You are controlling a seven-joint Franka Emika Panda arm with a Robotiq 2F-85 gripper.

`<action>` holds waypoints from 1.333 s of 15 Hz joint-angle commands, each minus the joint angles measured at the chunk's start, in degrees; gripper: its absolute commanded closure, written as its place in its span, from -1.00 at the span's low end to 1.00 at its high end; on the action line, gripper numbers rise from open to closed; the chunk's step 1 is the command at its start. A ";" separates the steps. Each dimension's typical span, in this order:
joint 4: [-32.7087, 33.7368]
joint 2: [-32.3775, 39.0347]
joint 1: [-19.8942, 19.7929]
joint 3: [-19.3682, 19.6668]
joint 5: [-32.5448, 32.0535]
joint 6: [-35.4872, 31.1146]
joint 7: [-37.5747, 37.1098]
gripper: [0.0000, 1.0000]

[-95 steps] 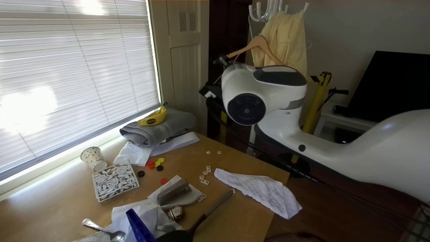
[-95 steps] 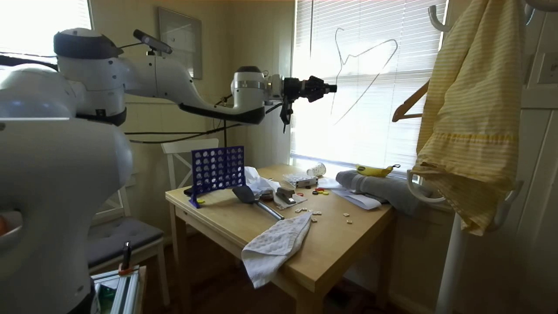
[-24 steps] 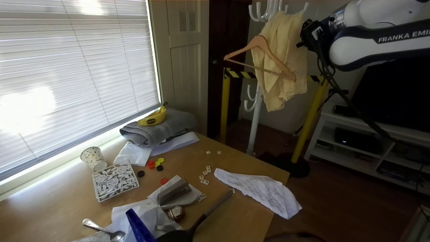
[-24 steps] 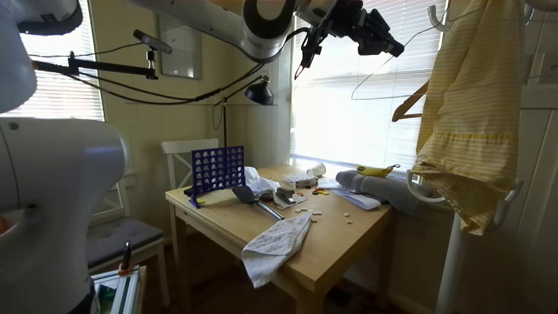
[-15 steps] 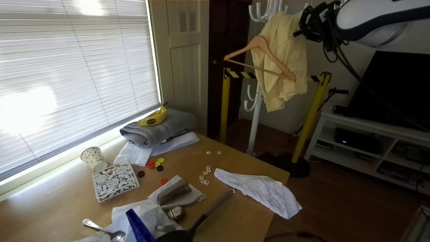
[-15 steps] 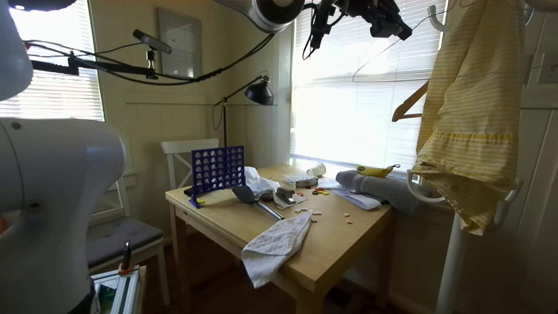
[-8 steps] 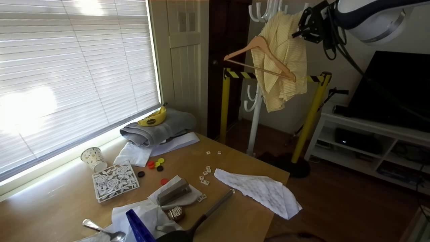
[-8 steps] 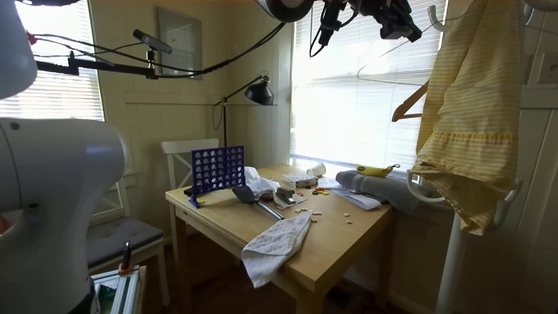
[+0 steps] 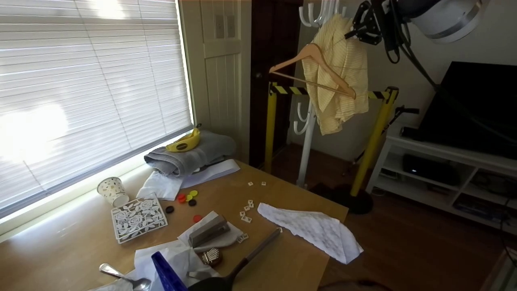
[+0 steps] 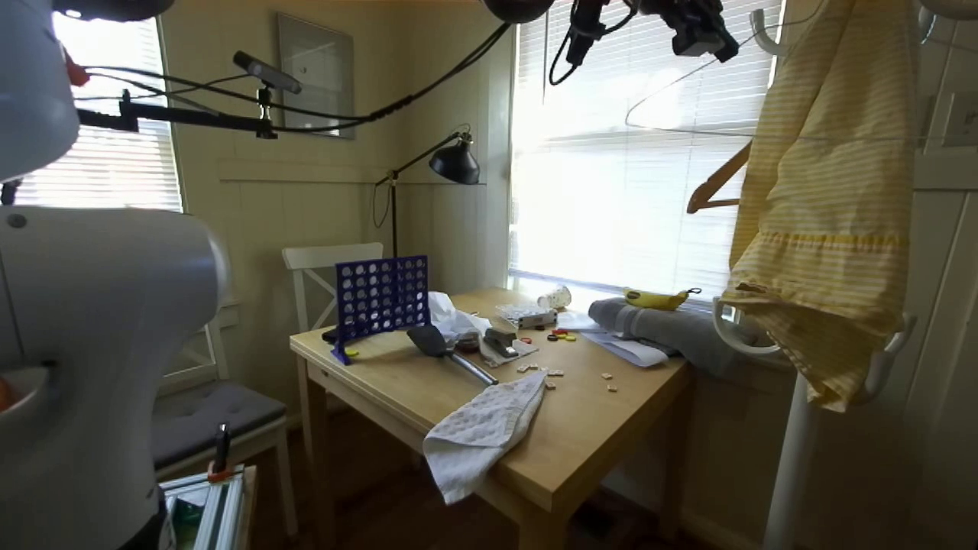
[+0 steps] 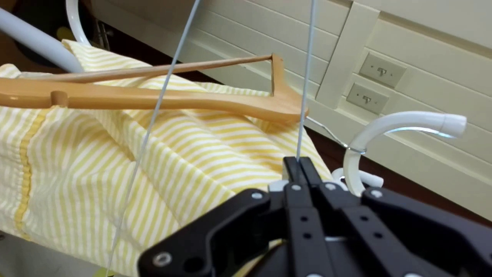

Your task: Pick up the clothing hanger on the table and hang it on the coat rack

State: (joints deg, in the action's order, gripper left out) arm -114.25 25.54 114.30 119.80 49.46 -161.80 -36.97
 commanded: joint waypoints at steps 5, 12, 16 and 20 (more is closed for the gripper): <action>3.85 -0.32 -7.45 -8.30 3.97 3.32 1.47 0.99; 2.14 2.48 -9.51 -7.96 7.40 2.95 0.15 -0.26; 1.76 6.88 -8.16 -8.23 9.36 -2.75 0.35 -0.79; 1.20 14.67 -6.77 -9.10 12.73 -13.27 -6.15 -1.00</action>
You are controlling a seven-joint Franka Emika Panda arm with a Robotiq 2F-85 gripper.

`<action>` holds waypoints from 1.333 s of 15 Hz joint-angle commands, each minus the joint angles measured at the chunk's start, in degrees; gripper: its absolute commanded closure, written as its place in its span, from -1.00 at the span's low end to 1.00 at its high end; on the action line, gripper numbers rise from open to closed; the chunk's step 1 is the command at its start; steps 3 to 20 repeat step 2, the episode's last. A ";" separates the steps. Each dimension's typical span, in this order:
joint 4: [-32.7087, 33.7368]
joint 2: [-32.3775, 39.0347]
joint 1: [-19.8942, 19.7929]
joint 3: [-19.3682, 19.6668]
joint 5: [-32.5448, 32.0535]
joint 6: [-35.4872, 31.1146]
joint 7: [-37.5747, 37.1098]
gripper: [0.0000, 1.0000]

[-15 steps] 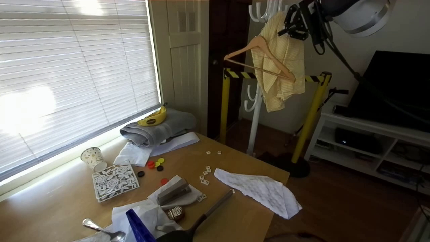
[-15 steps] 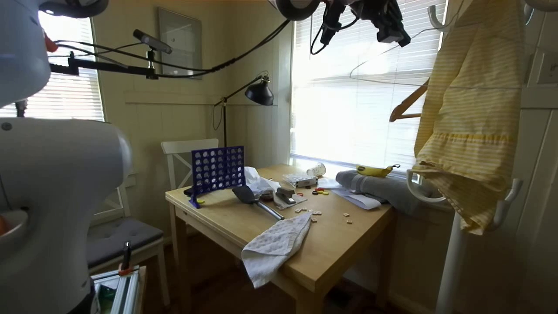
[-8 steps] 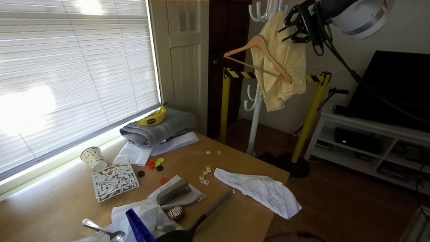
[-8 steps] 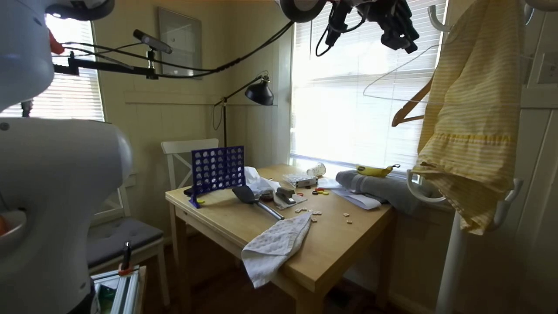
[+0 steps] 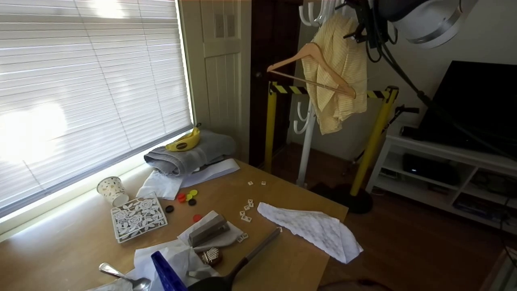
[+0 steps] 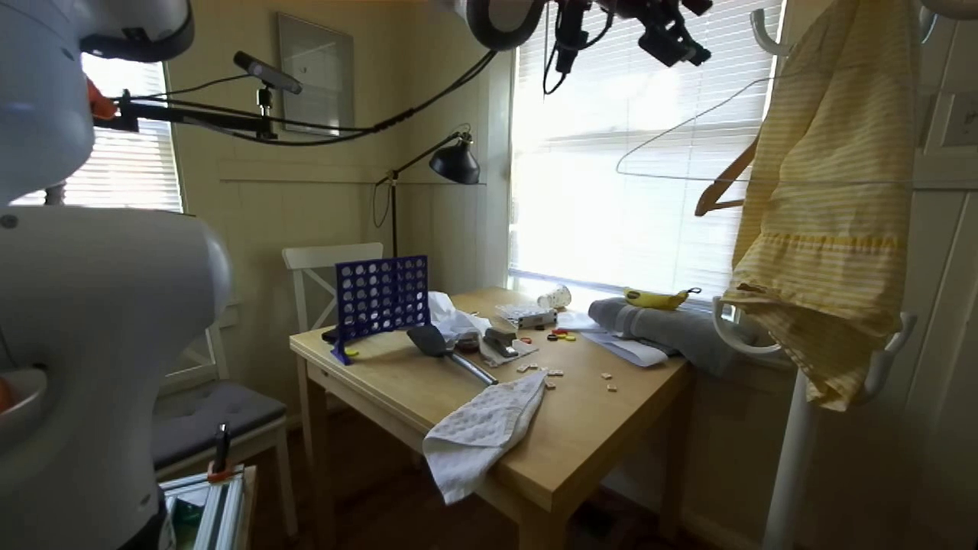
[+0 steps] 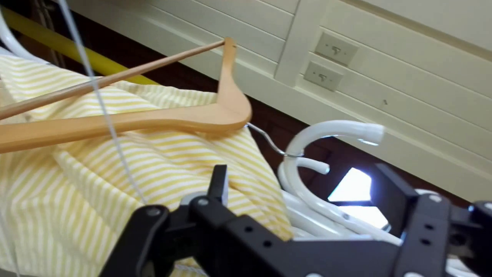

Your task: Pick up the clothing hanger on the table and hang it on the coat rack

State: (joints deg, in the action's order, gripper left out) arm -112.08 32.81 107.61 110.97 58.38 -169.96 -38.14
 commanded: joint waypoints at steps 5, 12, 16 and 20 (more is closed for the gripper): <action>0.03 4.02 0.43 -0.61 2.20 -4.54 -1.93 -1.00; 0.03 4.02 0.43 -0.61 2.20 -4.54 -1.93 -1.00; 0.03 4.02 0.43 -0.61 2.20 -4.54 -1.93 -1.00; 0.03 4.02 0.43 -0.61 2.20 -4.54 -1.93 -1.00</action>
